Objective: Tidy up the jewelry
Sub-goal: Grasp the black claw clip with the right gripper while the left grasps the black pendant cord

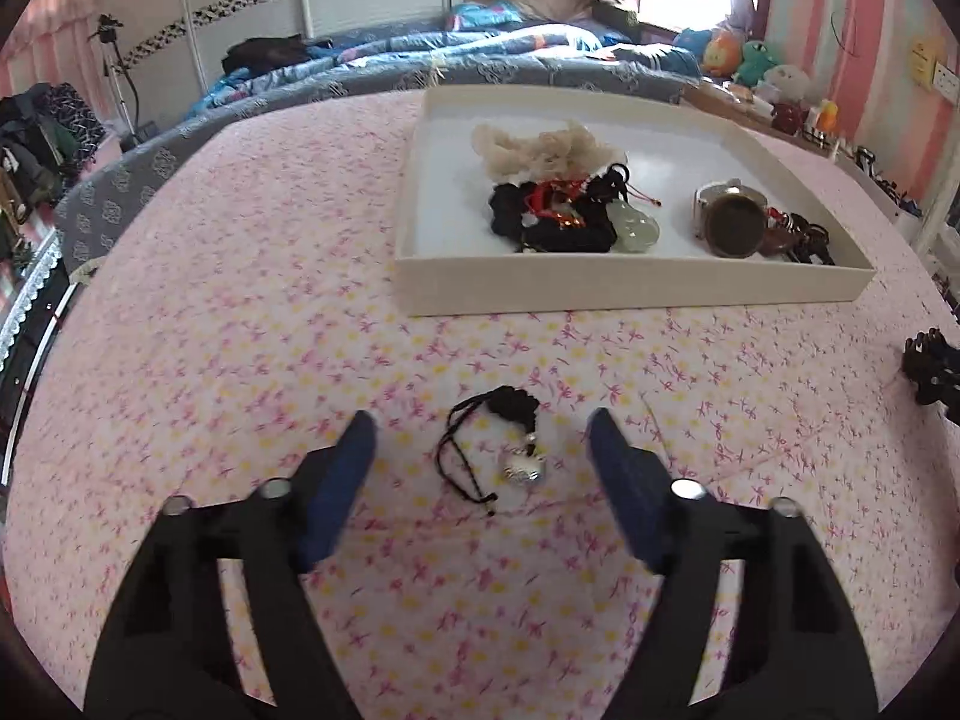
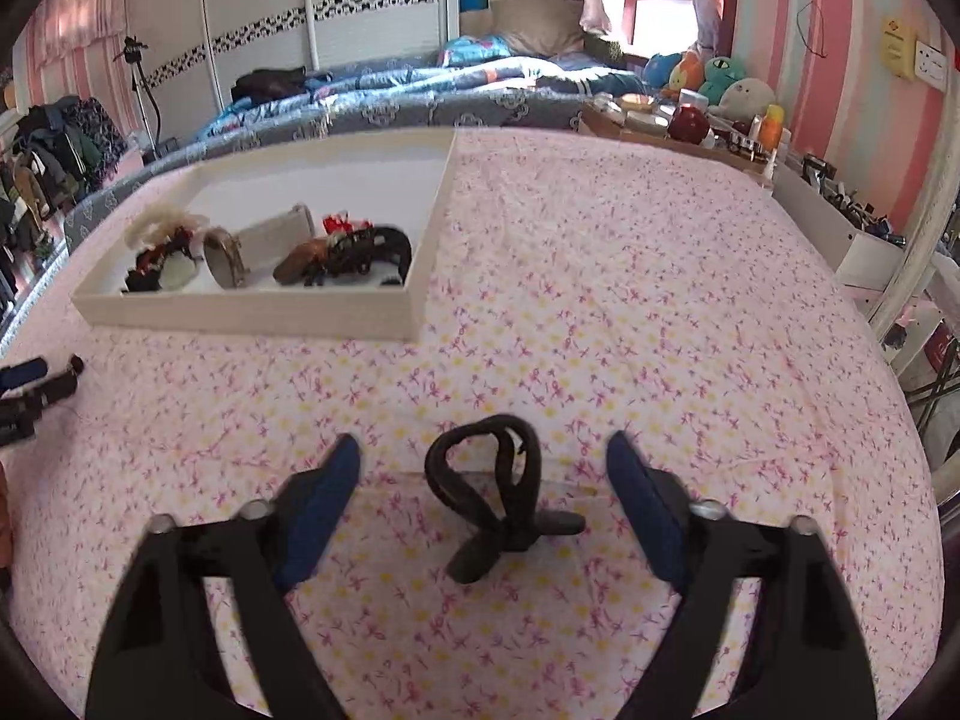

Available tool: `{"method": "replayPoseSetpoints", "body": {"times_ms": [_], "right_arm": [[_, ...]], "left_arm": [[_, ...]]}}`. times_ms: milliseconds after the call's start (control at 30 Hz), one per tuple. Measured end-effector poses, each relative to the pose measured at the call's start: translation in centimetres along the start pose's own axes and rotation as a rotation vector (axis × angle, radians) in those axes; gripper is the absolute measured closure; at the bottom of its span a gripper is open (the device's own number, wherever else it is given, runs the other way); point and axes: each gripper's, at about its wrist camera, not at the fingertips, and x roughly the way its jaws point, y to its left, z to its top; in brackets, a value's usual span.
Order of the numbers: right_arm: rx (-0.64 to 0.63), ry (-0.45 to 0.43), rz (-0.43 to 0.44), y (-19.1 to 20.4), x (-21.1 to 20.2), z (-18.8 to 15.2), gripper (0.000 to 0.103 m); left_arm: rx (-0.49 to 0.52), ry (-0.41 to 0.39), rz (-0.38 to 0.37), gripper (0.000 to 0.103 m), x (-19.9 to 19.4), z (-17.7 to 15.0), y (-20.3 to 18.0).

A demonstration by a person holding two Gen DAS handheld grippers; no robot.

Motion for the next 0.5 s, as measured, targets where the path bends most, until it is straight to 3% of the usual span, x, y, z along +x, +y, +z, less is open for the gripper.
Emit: {"method": "replayPoseSetpoints", "body": {"times_ms": [33, 100, 167, 200, 500], "right_arm": [[-0.003, 0.012, 0.0, 0.0, 0.3, -0.1, 0.065], [0.001, 0.014, 0.013, -0.2, 0.6, -0.3, 0.067], [0.005, 0.012, 0.024, -0.3, 0.6, -0.3, 0.067], [0.003, 0.007, 0.033, -0.3, 0.6, -0.3, 0.068], [0.007, -0.038, 0.072, -0.6, -1.2, 0.2, 0.068]], "left_arm": [[-0.003, -0.002, 0.002, 0.042, 0.1, 0.1, 0.0], [-0.006, -0.01, -0.002, 0.05, 0.4, 0.3, 0.0], [-0.009, -0.018, -0.01, 0.069, 0.5, 0.6, 0.1], [-0.011, -0.019, -0.018, 0.087, 0.4, 0.7, 0.2], [-0.044, -0.052, -0.08, 0.091, -1.3, 0.4, 0.9]]}}
